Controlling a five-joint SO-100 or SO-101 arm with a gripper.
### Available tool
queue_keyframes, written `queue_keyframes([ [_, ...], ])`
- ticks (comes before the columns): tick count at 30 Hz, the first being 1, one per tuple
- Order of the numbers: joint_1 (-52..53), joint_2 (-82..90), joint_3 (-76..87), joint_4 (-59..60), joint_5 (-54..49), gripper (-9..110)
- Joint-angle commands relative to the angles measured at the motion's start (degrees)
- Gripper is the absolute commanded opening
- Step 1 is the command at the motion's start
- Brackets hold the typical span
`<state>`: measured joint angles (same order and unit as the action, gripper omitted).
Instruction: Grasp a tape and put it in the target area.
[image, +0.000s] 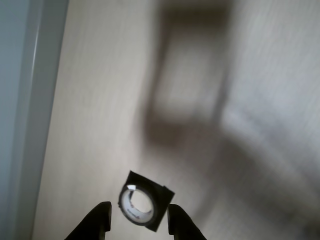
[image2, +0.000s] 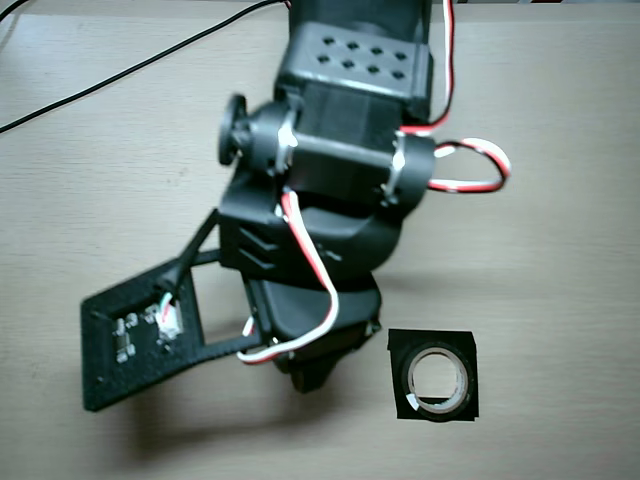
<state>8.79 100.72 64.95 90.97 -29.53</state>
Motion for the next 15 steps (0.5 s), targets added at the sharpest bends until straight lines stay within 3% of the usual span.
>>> queue_keyframes([
  [1, 0.70, 2.11, -0.26, 0.18, -0.35, 13],
  [15, -0.88, 2.37, -0.44, 0.26, 0.35, 13],
])
